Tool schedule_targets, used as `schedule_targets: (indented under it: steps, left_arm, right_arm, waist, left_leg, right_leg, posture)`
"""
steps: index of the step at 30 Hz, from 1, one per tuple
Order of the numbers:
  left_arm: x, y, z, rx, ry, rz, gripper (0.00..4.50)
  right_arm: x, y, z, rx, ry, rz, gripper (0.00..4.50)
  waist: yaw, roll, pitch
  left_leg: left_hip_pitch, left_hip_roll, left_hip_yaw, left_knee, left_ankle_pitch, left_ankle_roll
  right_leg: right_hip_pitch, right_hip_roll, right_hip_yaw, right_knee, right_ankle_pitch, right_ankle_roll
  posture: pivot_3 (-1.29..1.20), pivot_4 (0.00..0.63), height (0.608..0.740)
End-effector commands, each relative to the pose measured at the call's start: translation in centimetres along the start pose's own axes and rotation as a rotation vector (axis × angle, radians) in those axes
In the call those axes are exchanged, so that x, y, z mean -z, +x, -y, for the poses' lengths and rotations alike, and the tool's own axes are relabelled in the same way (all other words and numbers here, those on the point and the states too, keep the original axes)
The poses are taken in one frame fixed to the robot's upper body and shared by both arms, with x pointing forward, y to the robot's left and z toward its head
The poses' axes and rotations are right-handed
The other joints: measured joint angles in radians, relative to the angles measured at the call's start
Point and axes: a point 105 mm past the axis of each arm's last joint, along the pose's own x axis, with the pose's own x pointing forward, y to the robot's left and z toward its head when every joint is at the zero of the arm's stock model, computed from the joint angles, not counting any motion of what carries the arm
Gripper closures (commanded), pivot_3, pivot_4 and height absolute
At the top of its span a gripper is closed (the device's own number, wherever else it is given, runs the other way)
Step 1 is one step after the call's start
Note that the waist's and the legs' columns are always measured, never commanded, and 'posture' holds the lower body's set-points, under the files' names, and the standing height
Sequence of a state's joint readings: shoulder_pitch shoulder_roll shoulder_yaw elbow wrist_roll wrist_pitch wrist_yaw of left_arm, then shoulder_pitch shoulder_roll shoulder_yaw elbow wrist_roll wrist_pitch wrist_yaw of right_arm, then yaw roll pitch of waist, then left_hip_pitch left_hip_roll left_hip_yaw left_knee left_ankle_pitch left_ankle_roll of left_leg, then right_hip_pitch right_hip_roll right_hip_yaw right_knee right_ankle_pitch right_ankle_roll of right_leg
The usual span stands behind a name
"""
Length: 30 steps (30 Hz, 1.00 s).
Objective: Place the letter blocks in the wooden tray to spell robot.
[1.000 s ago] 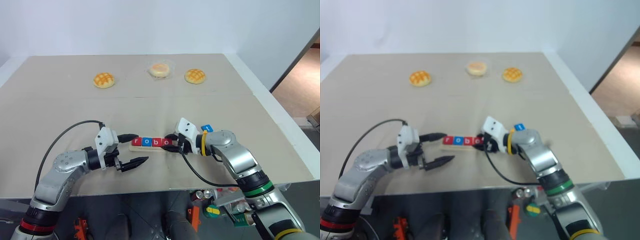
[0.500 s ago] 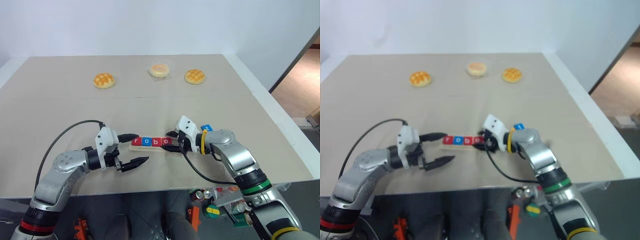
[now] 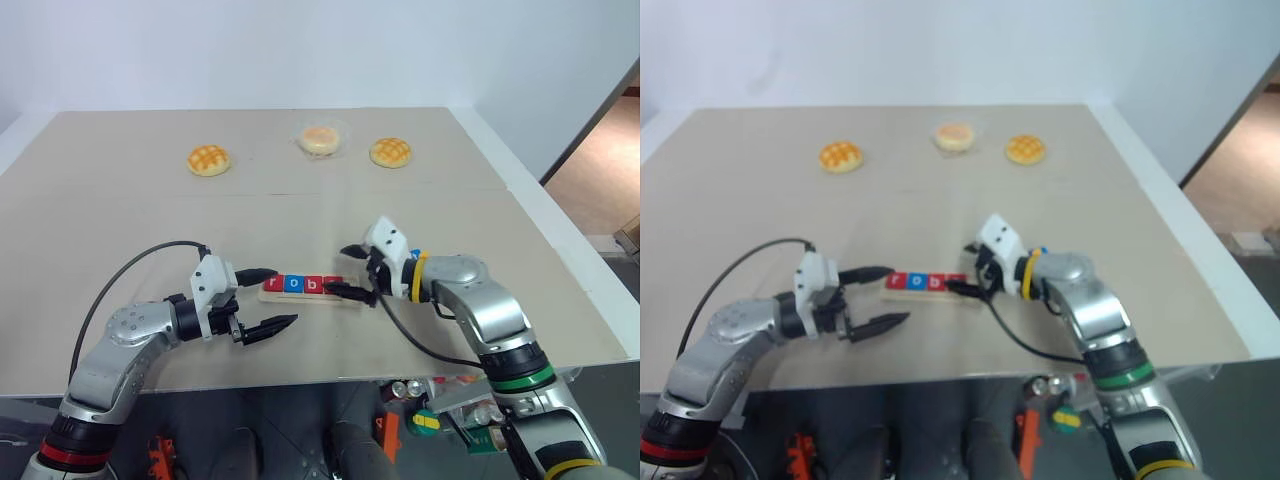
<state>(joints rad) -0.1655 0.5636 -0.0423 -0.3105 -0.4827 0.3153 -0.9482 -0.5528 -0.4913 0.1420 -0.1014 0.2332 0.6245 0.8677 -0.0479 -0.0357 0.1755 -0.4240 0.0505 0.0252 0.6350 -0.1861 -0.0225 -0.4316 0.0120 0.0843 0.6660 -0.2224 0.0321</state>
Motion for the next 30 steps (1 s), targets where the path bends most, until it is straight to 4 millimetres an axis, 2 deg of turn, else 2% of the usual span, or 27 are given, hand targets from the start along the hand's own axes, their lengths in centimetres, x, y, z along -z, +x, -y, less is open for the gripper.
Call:
schedule_targets:
  steps: [1,7,12,14,17,21,30]
  left_arm:
    - [-1.2,0.1,0.7,0.046,0.018,0.028,0.00]
    - [-1.4,0.4,1.3,0.097,0.016,0.018,0.00]
    - [-1.6,0.8,2.0,0.158,0.010,0.014,0.00]
    - [-1.7,1.0,2.5,0.186,0.009,0.013,0.00]
    - [-1.9,1.2,2.6,0.203,0.015,0.014,0.00]
    - [-2.0,1.5,2.8,0.215,0.023,0.018,0.00]
    - [-2.2,1.8,2.8,0.222,0.039,0.025,0.00]
  right_arm:
    - [-1.1,-2.1,0.9,0.067,0.001,0.069,0.04]
    - [2.1,-4.8,1.4,0.135,0.029,0.028,0.04]
    - [3.8,-7.2,4.3,0.287,0.076,0.037,0.04]
    - [3.8,-8.7,6.4,0.398,0.063,0.043,0.04]
    - [3.4,-9.7,8.3,0.501,0.071,0.057,0.04]
    - [4.5,-9.9,9.1,0.570,0.095,0.023,0.04]
    - [5.6,-7.9,8.2,0.622,0.202,0.017,0.04]
  waist:
    - [0.000,0.000,0.000]
    - [0.000,0.000,0.000]
    - [-0.002,0.000,0.000]
    - [-0.001,0.000,0.000]
    - [-0.002,0.000,0.000]
    - [-0.001,0.000,0.000]
    - [-0.001,0.000,0.000]
  left_leg:
    - [0.000,0.000,0.000,0.000,0.000,0.000]
    - [-0.001,-0.001,0.000,0.000,0.000,0.000]
    - [0.000,0.000,0.001,0.000,0.000,0.000]
    - [0.000,0.000,0.001,0.001,0.000,0.000]
    - [0.000,-0.001,0.002,0.001,0.000,0.000]
    - [0.000,-0.001,0.002,0.000,0.000,0.000]
    - [0.000,-0.001,0.001,-0.001,0.000,0.000]
  right_leg:
    - [0.000,0.000,0.000,0.000,0.000,0.000]
    - [-0.001,0.000,0.001,0.000,-0.001,0.000]
    - [-0.001,0.000,0.001,0.000,-0.001,-0.003]
    - [0.000,0.000,0.001,0.000,-0.001,-0.003]
    - [-0.001,-0.001,0.003,0.000,-0.001,-0.003]
    - [-0.001,0.000,0.002,0.000,0.000,-0.002]
    - [-0.001,0.000,0.002,0.000,0.001,0.001]
  posture:
    - [0.00,0.150,0.739]
    - [0.00,0.150,0.739]
    - [0.00,0.150,0.739]
    - [0.00,0.150,0.739]
    - [0.00,0.150,0.739]
    - [0.00,0.150,0.739]
    - [0.00,0.150,0.739]
